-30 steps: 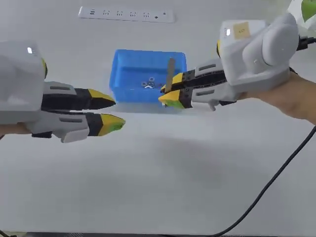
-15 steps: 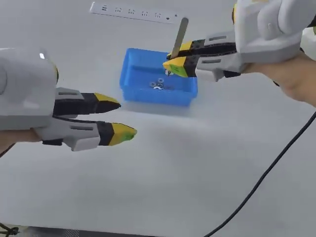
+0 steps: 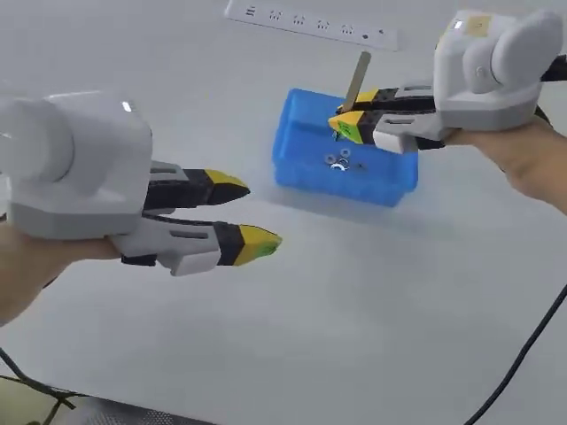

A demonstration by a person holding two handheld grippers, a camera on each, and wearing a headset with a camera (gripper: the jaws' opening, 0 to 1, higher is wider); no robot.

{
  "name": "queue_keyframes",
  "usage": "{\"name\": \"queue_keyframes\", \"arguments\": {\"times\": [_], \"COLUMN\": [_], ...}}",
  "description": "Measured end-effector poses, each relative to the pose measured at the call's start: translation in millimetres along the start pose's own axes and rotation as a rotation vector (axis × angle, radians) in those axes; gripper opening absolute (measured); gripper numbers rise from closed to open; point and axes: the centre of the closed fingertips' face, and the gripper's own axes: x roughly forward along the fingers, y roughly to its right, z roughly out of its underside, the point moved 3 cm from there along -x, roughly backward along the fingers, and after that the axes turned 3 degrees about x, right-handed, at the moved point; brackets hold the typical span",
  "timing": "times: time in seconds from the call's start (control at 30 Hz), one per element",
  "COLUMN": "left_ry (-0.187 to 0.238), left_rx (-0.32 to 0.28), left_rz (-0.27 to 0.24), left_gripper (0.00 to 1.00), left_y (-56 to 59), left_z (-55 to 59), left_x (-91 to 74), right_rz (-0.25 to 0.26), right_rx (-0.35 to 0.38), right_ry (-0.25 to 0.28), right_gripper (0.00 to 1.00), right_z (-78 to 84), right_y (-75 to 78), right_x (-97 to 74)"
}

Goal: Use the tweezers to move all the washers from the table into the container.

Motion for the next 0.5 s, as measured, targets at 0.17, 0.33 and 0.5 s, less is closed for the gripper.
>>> {"name": "queue_keyframes", "arguments": {"times": [0.17, 0.33, 0.5], "left_ry": [-0.01, -0.036, -0.03], "left_rx": [-0.009, 0.004, 0.003], "left_rz": [-0.015, -0.009, -0.01], "left_gripper": [0.43, 0.42, 0.42], "left_y": [-0.8, 1.1, 0.3], "left_z": [4.6, 8.8, 6.7], "left_x": [-1.2, 2.5, 5.2], "right_rz": [0.011, -0.002, -0.004], "right_rx": [0.015, -0.007, -0.028], "right_ry": [-0.027, -0.062, -0.07], "right_gripper": [0.1, 0.1, 0.1], "right_z": [17.8, 26.3, 27.3], "right_y": [2.4, -3.1, -6.1], "right_x": [8.3, 10.8, 9.5]}}
